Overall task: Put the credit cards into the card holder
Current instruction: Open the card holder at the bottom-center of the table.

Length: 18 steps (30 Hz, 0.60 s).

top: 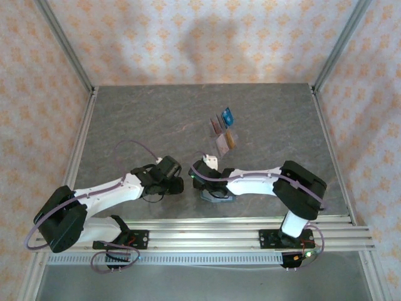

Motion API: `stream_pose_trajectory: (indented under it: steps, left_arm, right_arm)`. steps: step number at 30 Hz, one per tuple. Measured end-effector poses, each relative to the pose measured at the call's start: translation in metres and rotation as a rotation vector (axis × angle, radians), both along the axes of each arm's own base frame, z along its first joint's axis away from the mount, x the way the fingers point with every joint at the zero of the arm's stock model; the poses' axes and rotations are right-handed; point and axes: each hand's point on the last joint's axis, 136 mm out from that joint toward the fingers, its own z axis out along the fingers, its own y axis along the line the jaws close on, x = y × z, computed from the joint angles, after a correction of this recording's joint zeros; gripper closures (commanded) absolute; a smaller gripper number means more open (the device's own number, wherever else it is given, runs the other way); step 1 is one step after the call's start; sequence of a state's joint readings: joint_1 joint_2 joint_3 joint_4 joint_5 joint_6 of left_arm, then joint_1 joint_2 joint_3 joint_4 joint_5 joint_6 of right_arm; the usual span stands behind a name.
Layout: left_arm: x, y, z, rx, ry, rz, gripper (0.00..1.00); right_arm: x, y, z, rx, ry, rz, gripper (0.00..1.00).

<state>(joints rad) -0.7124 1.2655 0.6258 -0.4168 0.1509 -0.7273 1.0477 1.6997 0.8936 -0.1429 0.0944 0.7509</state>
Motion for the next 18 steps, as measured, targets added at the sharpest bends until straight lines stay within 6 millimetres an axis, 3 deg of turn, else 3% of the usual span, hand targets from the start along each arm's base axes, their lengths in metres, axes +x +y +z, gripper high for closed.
stream_pose_trajectory:
  steps: [9,18]
  left_arm:
    - [-0.008,-0.016,0.019,-0.065,-0.043,-0.077,0.45]
    - [-0.012,-0.029,0.017,-0.056,-0.063,-0.123,0.50]
  right_arm:
    - [0.006,0.015,-0.001,0.047,0.014,-0.017,0.31]
    - [0.011,0.022,0.003,0.153,0.067,-0.017,0.22]
